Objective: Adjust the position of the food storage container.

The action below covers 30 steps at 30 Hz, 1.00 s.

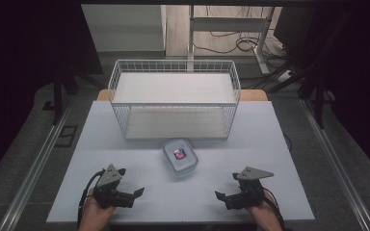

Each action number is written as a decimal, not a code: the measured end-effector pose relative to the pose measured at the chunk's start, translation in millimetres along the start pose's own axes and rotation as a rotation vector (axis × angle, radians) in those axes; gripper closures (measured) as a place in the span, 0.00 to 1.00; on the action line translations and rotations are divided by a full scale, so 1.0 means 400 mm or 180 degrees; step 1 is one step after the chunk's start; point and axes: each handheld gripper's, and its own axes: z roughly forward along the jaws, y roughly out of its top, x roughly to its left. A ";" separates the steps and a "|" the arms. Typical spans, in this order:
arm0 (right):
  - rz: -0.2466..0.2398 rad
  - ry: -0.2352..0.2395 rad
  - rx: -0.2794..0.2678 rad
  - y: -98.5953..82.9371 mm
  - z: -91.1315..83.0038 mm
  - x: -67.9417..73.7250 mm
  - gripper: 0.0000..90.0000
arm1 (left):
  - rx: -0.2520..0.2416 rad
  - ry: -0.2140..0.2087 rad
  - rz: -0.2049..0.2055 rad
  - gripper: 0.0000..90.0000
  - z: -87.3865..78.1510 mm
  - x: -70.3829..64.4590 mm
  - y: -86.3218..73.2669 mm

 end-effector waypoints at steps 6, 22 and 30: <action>-0.0015 -0.0304 -0.0118 0.005 0.016 -0.007 0.00 | 0.0125 0.0076 0.0011 0.02 0.012 0.006 -0.004; -0.0005 -0.0189 0.0154 0.026 0.030 -0.005 0.03 | 0.0203 -0.0007 0.0001 0.02 0.024 0.005 -0.007; 0.0088 -0.0188 0.0105 0.064 0.042 -0.024 0.25 | 0.0171 0.0019 0.0016 0.02 0.026 0.006 -0.007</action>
